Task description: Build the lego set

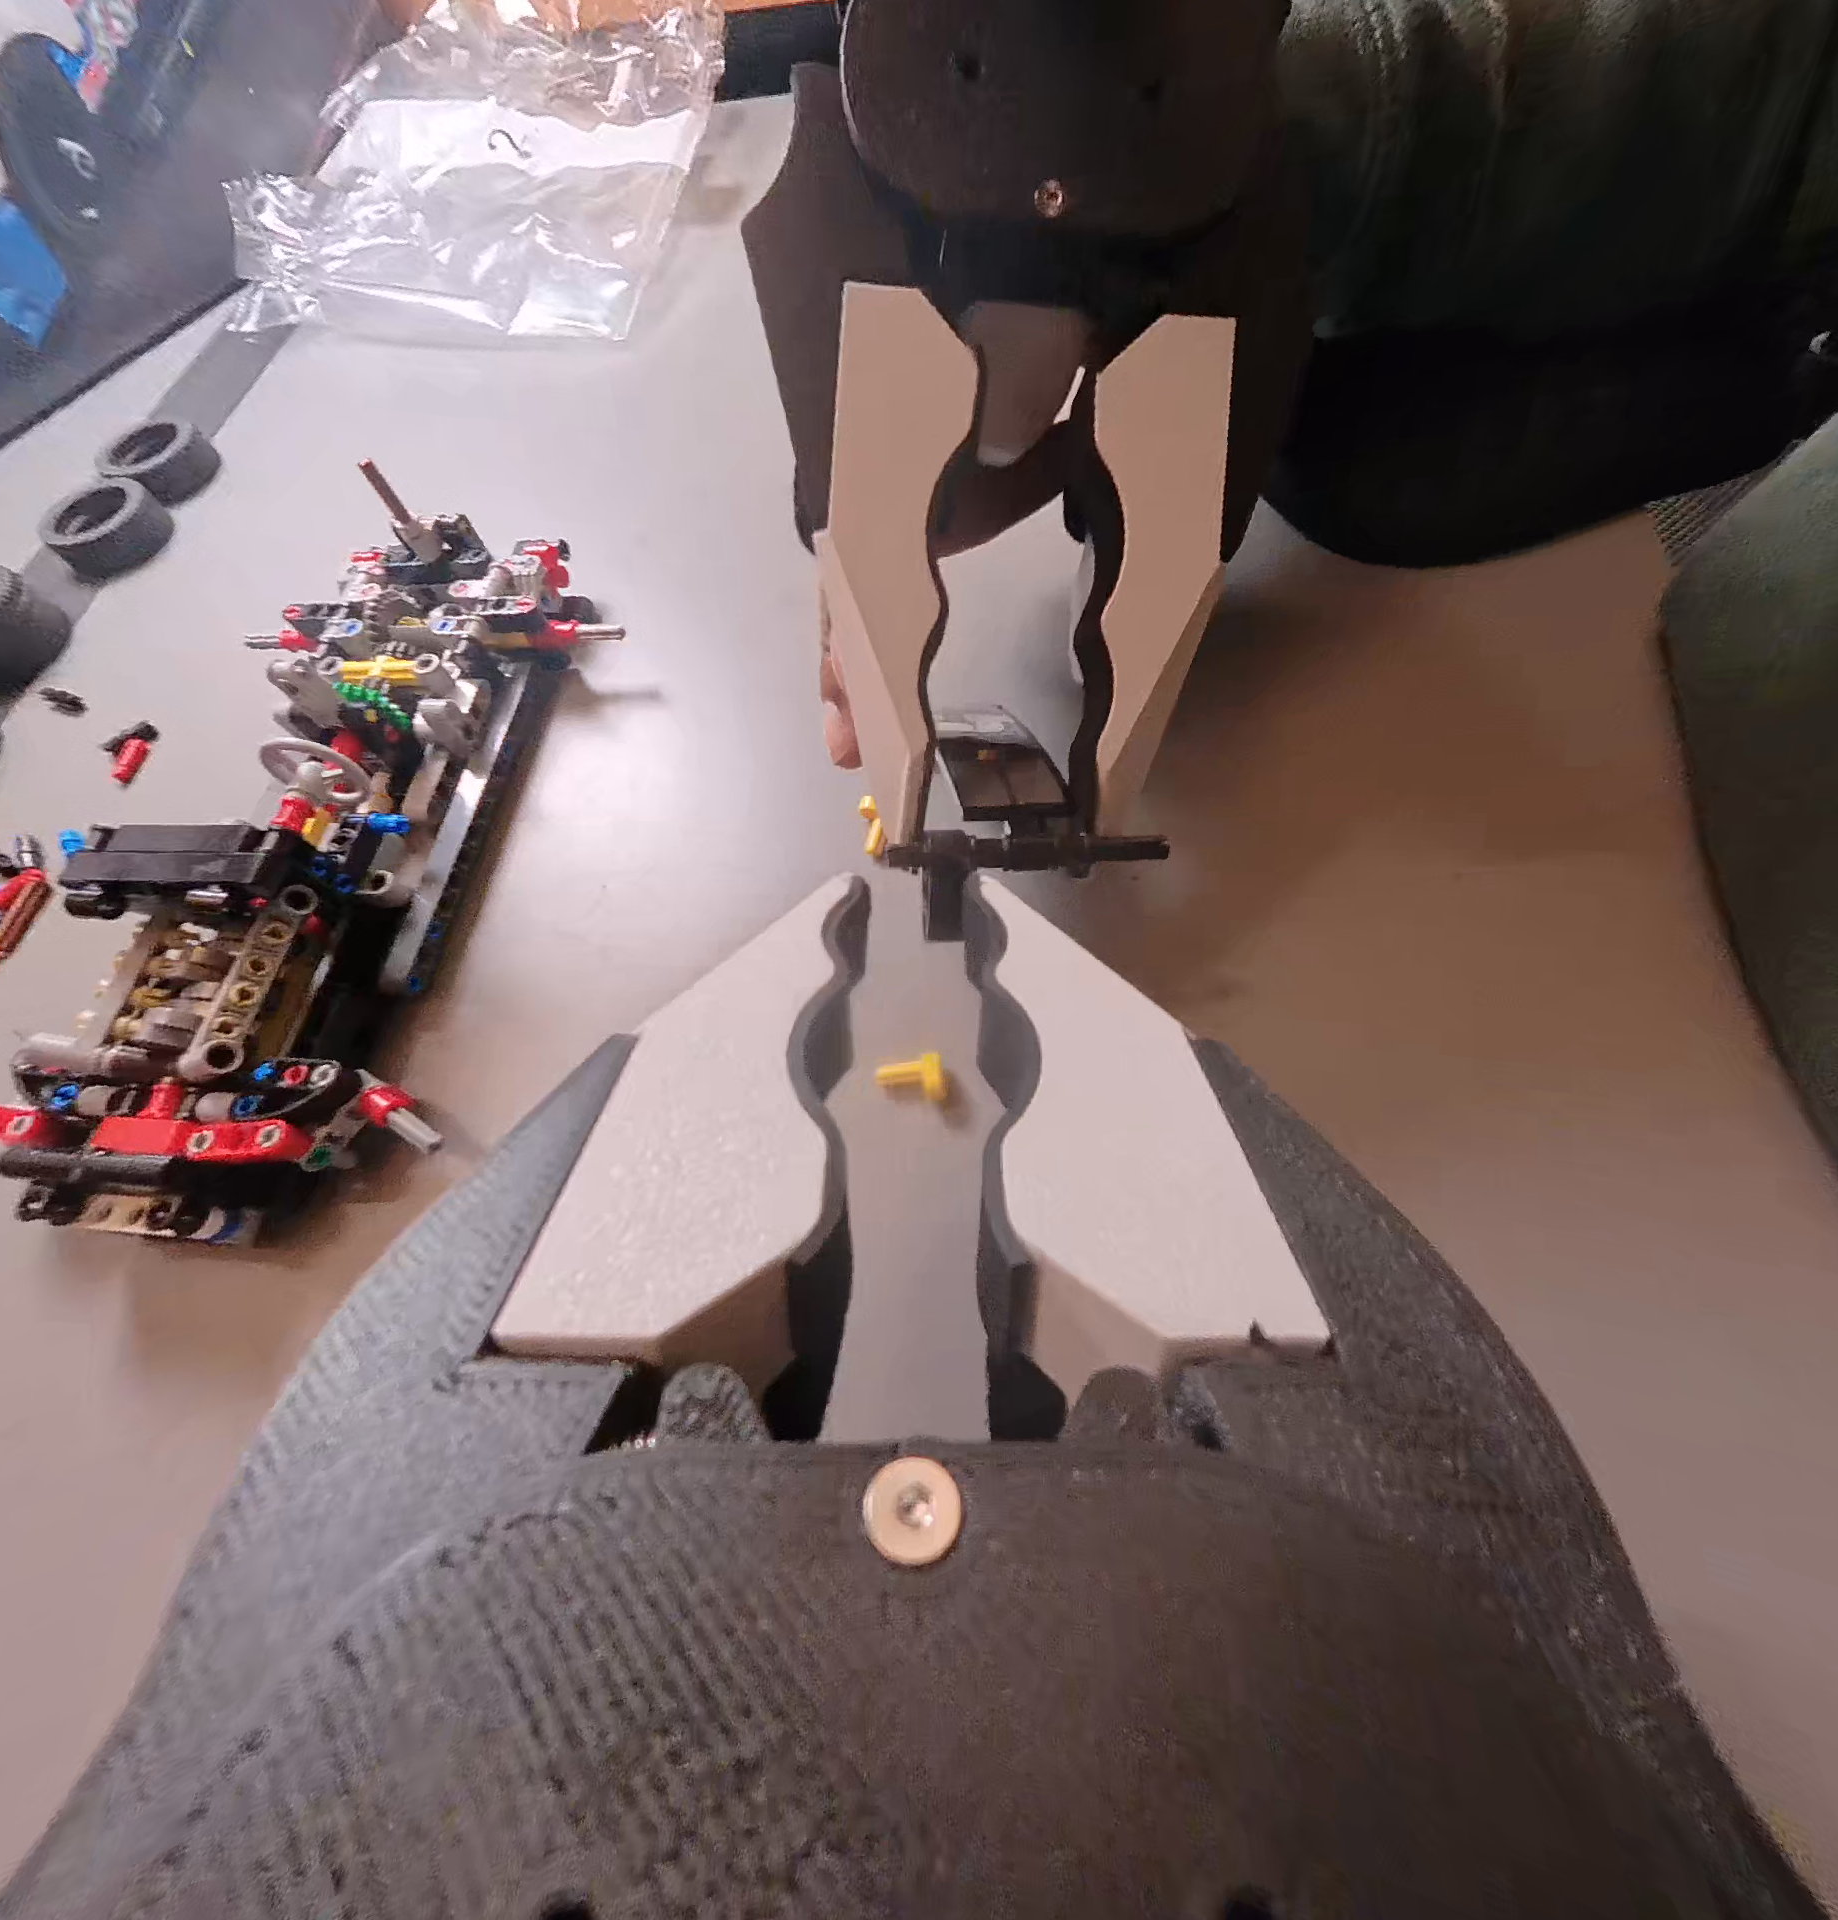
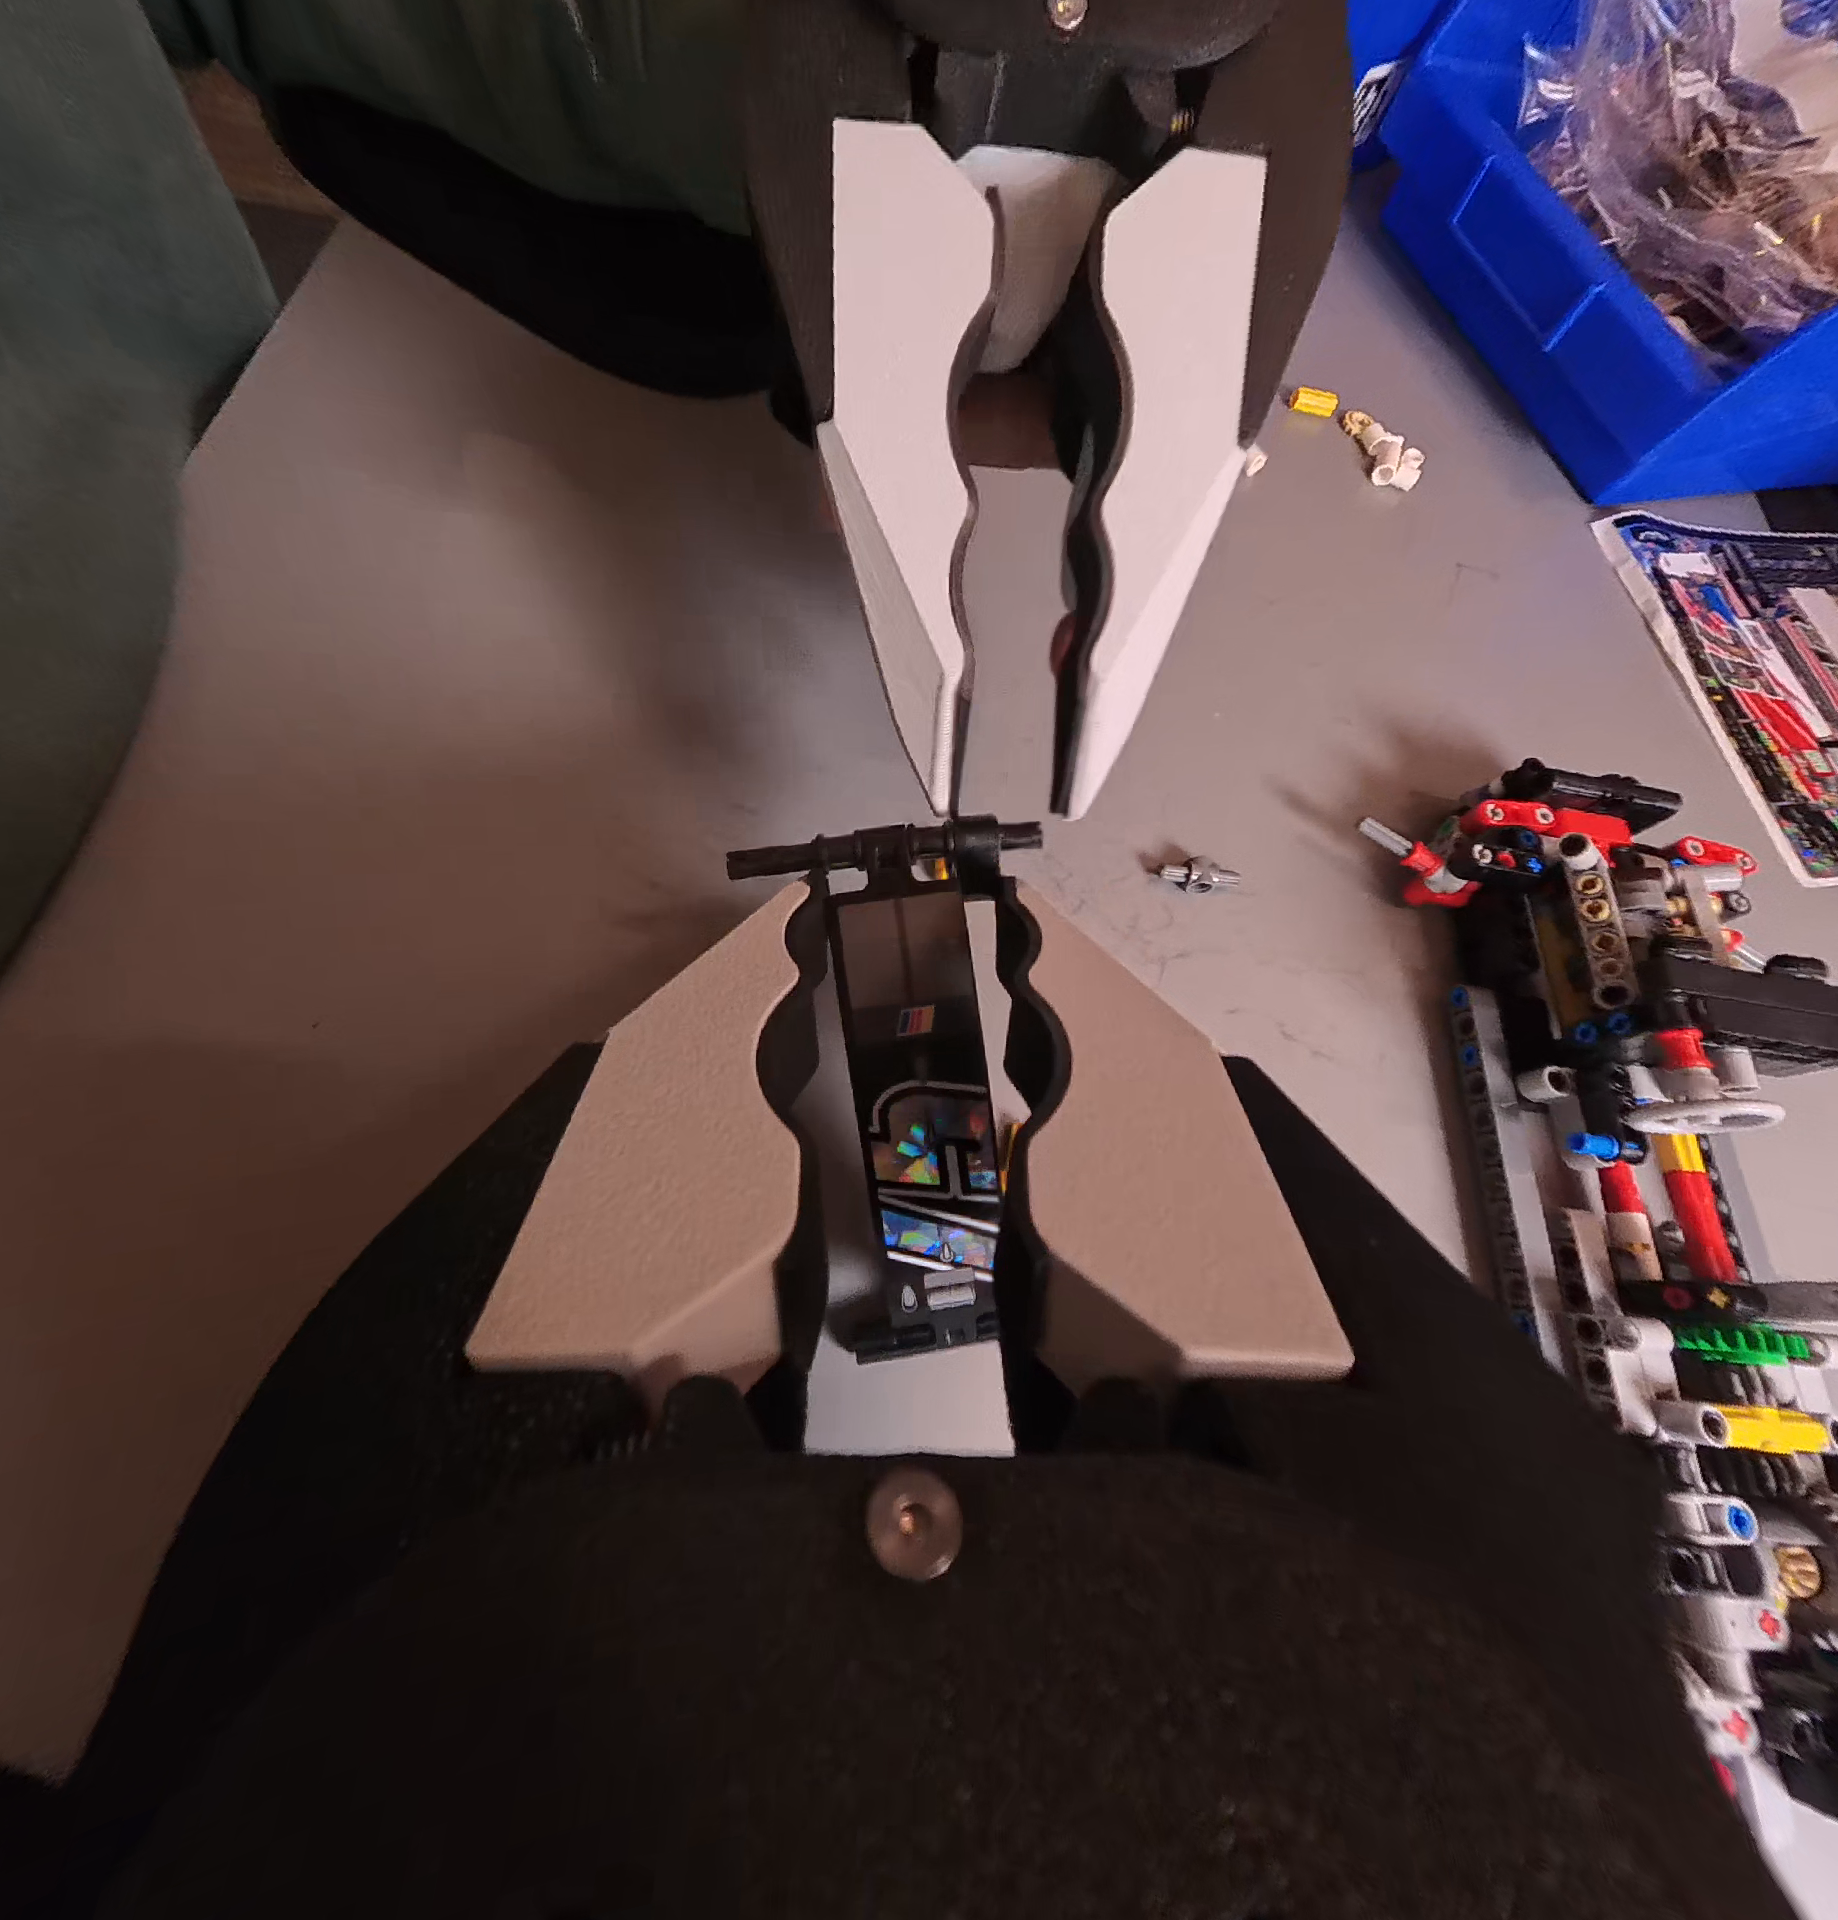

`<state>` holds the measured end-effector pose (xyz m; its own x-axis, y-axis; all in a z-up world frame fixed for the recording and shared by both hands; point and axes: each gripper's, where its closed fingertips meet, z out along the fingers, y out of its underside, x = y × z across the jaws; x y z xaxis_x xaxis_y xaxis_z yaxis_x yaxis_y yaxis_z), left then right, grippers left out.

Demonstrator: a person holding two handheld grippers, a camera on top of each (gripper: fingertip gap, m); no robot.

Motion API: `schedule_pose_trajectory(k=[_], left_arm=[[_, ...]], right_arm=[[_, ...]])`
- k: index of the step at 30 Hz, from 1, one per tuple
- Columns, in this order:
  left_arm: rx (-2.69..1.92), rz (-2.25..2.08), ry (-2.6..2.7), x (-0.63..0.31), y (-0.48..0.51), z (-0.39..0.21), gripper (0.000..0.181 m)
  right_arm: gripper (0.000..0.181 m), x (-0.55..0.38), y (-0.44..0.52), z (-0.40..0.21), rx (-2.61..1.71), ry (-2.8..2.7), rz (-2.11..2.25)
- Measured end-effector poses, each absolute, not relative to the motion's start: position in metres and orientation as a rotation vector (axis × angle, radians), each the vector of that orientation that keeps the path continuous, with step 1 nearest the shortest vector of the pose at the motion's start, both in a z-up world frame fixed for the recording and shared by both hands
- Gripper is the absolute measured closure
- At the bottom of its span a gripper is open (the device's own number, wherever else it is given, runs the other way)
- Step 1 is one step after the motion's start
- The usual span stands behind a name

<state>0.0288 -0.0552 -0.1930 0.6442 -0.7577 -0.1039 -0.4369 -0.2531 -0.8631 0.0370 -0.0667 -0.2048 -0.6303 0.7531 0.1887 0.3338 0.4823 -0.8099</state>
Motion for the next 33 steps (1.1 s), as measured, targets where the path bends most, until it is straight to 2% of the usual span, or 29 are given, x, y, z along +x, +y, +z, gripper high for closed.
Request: schedule_pose_trajectory(k=[3, 5, 6, 8, 12, 14, 16, 18, 25, 30, 33], left_arm=[[-1.881, -0.435, 0.95, 0.025, -0.056, -0.192, 0.153], [-1.849, -0.485, 0.951, 0.032, -0.058, -0.189, 0.152], [-1.834, -0.494, 0.935, 0.034, -0.057, -0.186, 0.155], [-1.835, -0.475, 0.925, 0.035, -0.055, -0.185, 0.175], [-1.931, -0.512, 0.904, 0.03, -0.057, -0.19, 0.175], [-1.988, -0.551, 0.867, 0.027, -0.058, -0.193, 0.175], [-2.036, -0.559, 0.851, 0.024, -0.058, -0.198, 0.176], [-2.088, -0.548, 0.856, 0.022, -0.06, -0.205, 0.175], [-2.248, -0.314, 0.998, 0.016, -0.069, -0.232, 0.176], [-2.209, -0.35, 0.987, 0.017, -0.071, -0.226, 0.175], [-2.162, -0.402, 0.993, 0.018, -0.074, -0.219, 0.163]], right_arm=[[0.152, 0.037, -0.068, -0.194, -0.899, -2.157, 1.107], [0.153, 0.035, -0.069, -0.183, -0.908, -2.102, 1.196], [0.152, 0.035, -0.07, -0.18, -0.913, -2.086, 1.224], [0.153, 0.034, -0.068, -0.18, -0.927, -2.081, 1.23], [0.153, 0.034, -0.067, -0.188, -0.962, -2.106, 1.208], [0.15, 0.036, -0.063, -0.199, -0.971, -2.154, 1.126], [0.159, 0.038, -0.062, -0.207, -0.986, -2.195, 1.089], [0.159, 0.037, -0.062, -0.213, -0.985, -2.227, 1.022], [0.159, 0.039, -0.06, -0.238, -0.925, -2.519, 0.568], [0.159, 0.041, -0.057, -0.235, -0.891, -2.588, 0.507], [0.158, 0.043, -0.048, -0.227, -0.81, -2.658, 0.431]])
